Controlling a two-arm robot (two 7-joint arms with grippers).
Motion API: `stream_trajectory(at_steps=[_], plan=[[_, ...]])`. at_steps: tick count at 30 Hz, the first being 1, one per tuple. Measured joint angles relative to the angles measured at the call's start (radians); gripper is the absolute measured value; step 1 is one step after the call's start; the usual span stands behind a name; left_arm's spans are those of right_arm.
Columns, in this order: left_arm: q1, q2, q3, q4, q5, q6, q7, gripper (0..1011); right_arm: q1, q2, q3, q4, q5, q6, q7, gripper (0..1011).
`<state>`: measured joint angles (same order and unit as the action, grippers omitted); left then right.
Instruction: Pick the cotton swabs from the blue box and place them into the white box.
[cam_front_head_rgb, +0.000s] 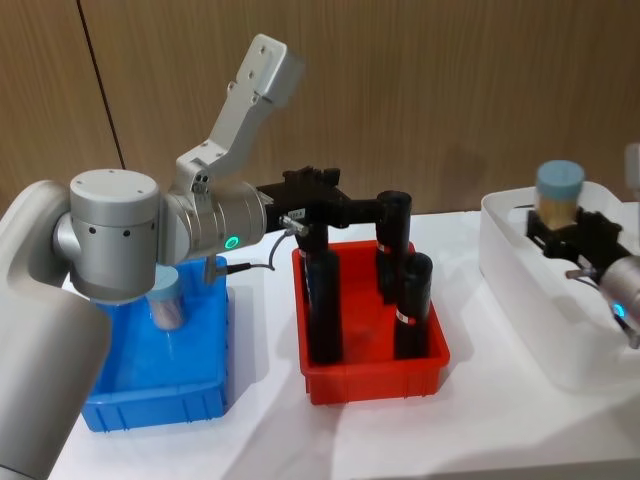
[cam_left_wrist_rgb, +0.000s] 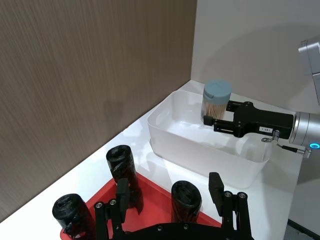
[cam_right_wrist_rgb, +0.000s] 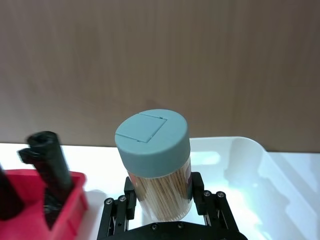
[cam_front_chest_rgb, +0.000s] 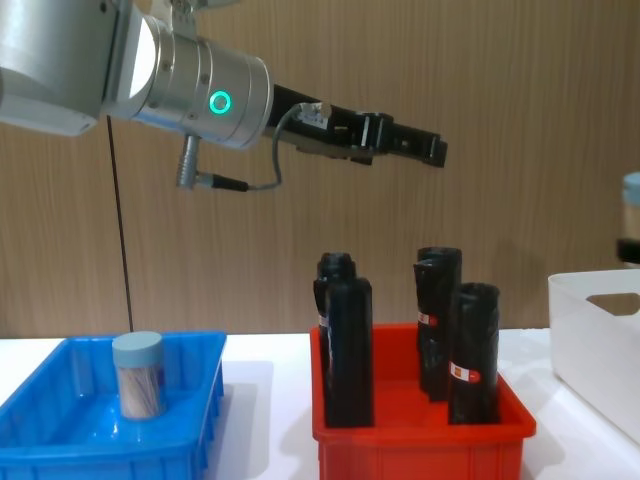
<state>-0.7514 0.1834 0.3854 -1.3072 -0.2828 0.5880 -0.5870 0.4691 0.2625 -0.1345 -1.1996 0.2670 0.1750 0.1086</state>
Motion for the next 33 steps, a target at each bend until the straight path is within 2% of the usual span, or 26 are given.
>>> stream_trajectory(at_steps=[13, 28, 33], plan=[[0.000, 0.000, 0.000, 0.000, 0.000, 0.000, 0.000, 1003, -0.007, 0.031, 0.046, 0.022, 0.011, 0.069, -0.045, 656], [0.000, 0.000, 0.000, 0.000, 0.000, 0.000, 0.000, 1003, 0.000, 0.042, 0.064, 0.054, 0.013, 0.121, -0.053, 656], [0.000, 0.000, 0.000, 0.000, 0.000, 0.000, 0.000, 1003, 0.002, 0.043, 0.068, 0.061, 0.014, 0.127, -0.054, 746]])
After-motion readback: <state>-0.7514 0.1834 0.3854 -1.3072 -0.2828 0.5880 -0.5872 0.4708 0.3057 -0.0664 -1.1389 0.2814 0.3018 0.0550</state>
